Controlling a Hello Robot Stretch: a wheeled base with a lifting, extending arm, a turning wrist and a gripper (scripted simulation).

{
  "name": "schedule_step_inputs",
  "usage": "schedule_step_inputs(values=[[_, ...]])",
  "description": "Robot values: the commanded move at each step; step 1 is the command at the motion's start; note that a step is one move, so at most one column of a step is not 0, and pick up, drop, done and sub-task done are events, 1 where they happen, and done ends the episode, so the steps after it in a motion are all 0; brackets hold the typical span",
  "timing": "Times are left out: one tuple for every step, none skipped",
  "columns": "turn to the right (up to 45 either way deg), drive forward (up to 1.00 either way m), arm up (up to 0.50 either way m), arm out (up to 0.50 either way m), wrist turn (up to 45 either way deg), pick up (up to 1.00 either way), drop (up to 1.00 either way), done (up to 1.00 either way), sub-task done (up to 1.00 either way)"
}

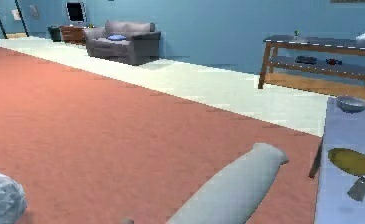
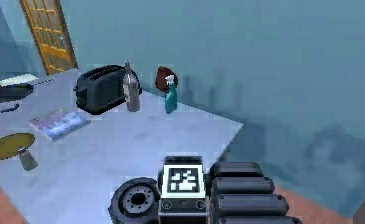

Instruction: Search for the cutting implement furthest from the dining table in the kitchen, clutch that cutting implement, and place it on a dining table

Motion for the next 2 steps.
schedule_step_inputs(values=[[24.0,0.0,0.0,0.0,0.0,0.0,0.0,0.0,0.0],[3.0,0.0,0.0,0.0,0.0,0.0,0.0,0.0,0.0]])
